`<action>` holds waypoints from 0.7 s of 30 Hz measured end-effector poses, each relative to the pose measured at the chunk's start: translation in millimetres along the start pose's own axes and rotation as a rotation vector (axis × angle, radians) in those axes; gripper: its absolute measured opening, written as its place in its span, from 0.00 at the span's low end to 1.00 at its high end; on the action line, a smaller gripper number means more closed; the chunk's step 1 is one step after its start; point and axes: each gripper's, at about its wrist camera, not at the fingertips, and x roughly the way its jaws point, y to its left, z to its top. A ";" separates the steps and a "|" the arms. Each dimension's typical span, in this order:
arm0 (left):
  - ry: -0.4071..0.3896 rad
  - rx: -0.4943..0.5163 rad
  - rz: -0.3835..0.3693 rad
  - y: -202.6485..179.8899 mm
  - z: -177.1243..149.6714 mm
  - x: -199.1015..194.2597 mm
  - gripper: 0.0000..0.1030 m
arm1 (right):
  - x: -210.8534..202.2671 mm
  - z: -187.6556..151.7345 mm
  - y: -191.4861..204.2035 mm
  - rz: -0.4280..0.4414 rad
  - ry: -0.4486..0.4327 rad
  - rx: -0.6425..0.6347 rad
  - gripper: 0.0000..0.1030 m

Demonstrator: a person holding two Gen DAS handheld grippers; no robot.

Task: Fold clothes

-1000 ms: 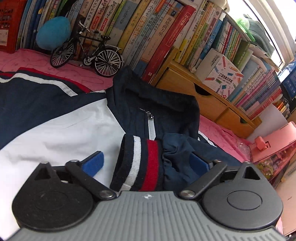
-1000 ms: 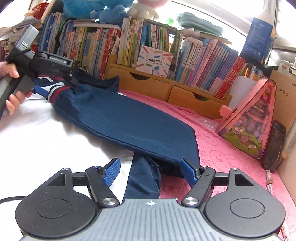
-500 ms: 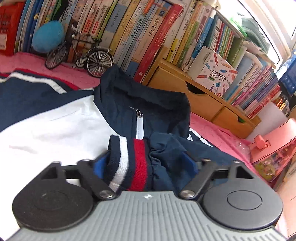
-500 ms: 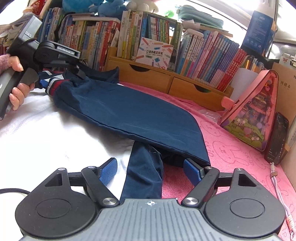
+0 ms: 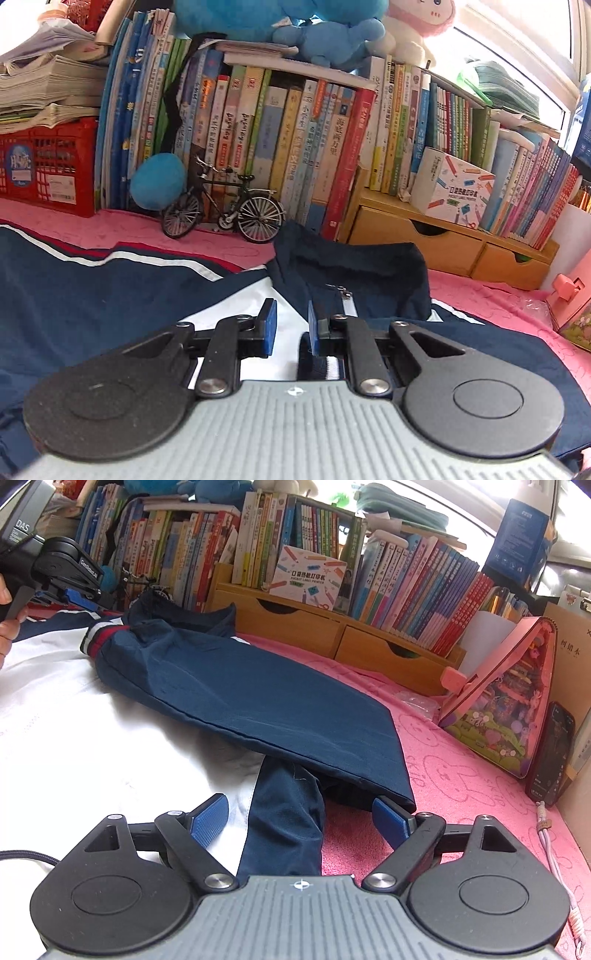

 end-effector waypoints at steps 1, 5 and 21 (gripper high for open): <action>0.020 -0.012 -0.017 4.9 1.1 1.7 0.17 | 0.1 0.1 -0.1 0.000 0.000 0.000 0.83; 0.167 -0.184 -0.255 22.9 -2.6 14.3 0.61 | 0.4 -0.1 -0.6 -0.002 0.002 0.001 0.84; 0.076 -0.013 -0.127 -29.5 -22.5 21.7 0.52 | 1.2 -0.5 0.9 -0.010 0.004 0.002 0.87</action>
